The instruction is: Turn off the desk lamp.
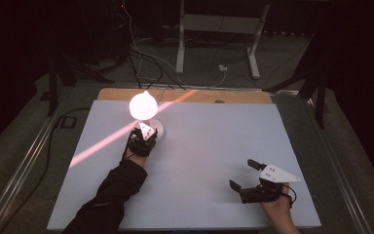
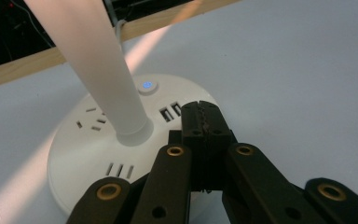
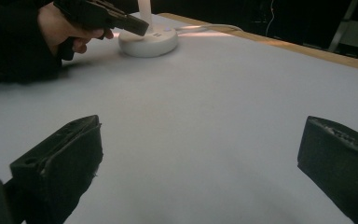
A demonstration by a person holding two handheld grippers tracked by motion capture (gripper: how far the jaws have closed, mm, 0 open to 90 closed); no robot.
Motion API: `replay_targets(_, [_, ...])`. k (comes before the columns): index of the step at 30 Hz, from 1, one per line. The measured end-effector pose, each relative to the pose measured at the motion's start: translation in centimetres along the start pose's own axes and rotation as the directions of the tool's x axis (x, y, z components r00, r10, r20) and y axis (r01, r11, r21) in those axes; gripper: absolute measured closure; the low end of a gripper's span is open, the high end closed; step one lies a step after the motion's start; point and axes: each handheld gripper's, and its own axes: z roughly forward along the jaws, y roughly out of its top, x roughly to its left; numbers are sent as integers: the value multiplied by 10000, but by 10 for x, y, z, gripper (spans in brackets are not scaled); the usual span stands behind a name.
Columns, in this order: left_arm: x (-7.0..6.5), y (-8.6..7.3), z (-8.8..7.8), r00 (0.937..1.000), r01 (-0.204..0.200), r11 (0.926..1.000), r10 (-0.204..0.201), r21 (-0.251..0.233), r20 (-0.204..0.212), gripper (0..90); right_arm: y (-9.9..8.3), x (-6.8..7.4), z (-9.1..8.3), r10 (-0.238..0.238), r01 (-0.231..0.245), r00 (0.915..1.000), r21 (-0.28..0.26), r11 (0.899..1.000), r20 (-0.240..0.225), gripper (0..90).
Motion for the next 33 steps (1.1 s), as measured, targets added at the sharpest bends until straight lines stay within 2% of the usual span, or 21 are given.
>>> replay_targets(4, [2, -1, 1, 10000, -65, 10000, 66, 43, -74, 900, 0, 0, 0, -2, 2, 10000, -7, 10000, 6, 0])
replay_targets(6, [3, -2, 1, 10000, 55, 10000, -55, 53, 30, 900, 0, 0, 0, 6, -6, 10000, 4, 10000, -3, 0])
replay_targets(12, [2, -3, 3, 9999, -93, 10000, 93, 32, 85, 900, 0, 0, 0, 3, -3, 10000, 18, 10000, 2, 0])
replay_targets(15, [1, -3, 3, 9995, -285, 9996, 284, 31, 128, 900, 0, 0, 0, -14, 14, 10000, 32, 10000, 6, 0])
replay_targets(16, [0, -3, 3, 9984, -567, 9984, 567, 36, 23, 900, 0, 0, 0, -20, 20, 10000, 36, 10000, -1, 0])
replay_targets(17, [-1, -3, 3, 9977, -679, 9977, 679, 56, 8, 900, 0, 0, 0, -28, 28, 10000, 38, 10000, -7, 0])
replay_targets(22, [0, -4, 3, 9974, -711, 9975, 711, -12, 77, 900, 0, 0, 1, -19, 19, 10000, 51, 10000, -10, 0])
replay_targets(24, [0, -4, 3, 9947, -1023, 9948, 1023, 16, 42, 900, 0, 1, 1, -16, 16, 10000, 51, 10000, -15, 0])
replay_targets(29, [3, -1, -1, 9977, -678, 9971, 677, -332, -21, 900, 0, 1, 0, -9, 9, 10000, 11, 10000, -30, 0])
replay_targets(31, [6, 2, -4, 9990, -428, 9979, 433, -489, 100, 900, 0, 0, 0, 20, -20, 10000, 0, 10000, -26, 0])
replay_targets(33, [8, 4, -6, 9992, -369, 9977, 377, -571, 129, 900, -1, -1, 1, 36, -36, 10000, 37, 10000, -11, 0])
